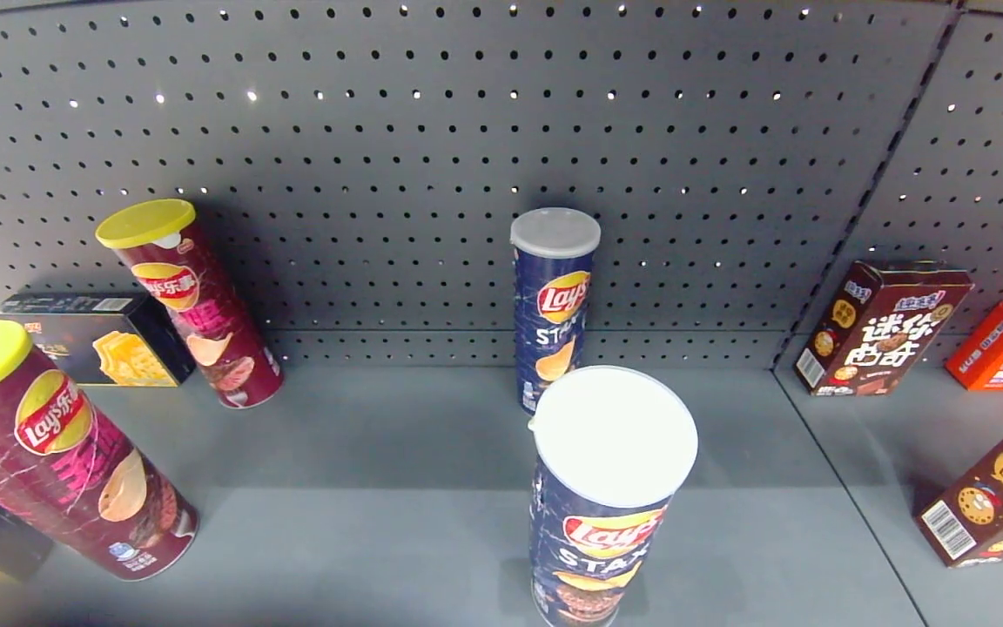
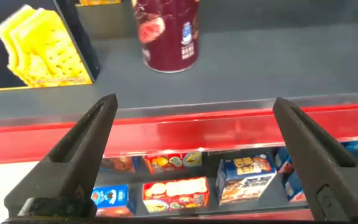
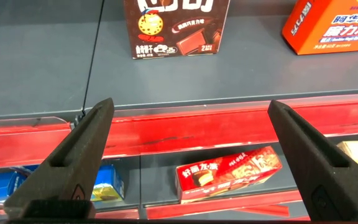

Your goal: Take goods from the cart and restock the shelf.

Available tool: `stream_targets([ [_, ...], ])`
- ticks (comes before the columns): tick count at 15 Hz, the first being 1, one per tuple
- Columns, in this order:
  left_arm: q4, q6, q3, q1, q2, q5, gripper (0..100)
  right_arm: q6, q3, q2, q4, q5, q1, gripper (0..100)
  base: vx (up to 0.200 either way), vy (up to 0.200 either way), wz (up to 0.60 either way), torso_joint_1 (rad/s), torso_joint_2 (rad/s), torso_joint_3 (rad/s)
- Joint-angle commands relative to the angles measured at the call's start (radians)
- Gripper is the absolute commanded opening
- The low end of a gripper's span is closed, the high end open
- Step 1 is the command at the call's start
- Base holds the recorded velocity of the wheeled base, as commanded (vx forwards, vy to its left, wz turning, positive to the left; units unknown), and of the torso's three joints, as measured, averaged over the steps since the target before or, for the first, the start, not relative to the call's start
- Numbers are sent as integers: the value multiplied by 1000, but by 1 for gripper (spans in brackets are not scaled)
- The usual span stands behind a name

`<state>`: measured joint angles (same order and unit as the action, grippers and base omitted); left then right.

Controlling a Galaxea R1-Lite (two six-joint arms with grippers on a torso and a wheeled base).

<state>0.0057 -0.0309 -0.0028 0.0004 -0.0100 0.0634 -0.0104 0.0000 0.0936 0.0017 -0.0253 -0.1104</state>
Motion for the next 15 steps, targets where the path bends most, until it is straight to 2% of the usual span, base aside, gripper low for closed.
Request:
stream_targets([
  [1,-1,0,3,-2,5,-1,100,0,0,1,0,-1,0,100,0,0,0,0,0,0],
  [8,-1,0,3,-2,5,-1,100,-3,0,3,0,13,2,100,0,0,0,0,0,0],
  [9,-1,-1,3,-2,5,-1,100,-2,-89,31,-20,-25,-21,100,0,0,0,0,0,0],
  [10,-1,-1,3,-2,5,-1,100,18,-282,255,-52,-28,-28,100,0,0,0,0,0,0],
  [12,-1,0,3,-2,5,-1,100,-2,-379,344,-46,48,25,100,0,0,0,0,0,0],
  [13,-1,2,3,-2,5,-2,100,-71,-430,357,-8,122,63,100,0,0,0,0,0,0],
  [15,-1,2,3,-2,5,-2,100,-75,-546,442,0,220,123,100,0,0,0,0,0,0],
])
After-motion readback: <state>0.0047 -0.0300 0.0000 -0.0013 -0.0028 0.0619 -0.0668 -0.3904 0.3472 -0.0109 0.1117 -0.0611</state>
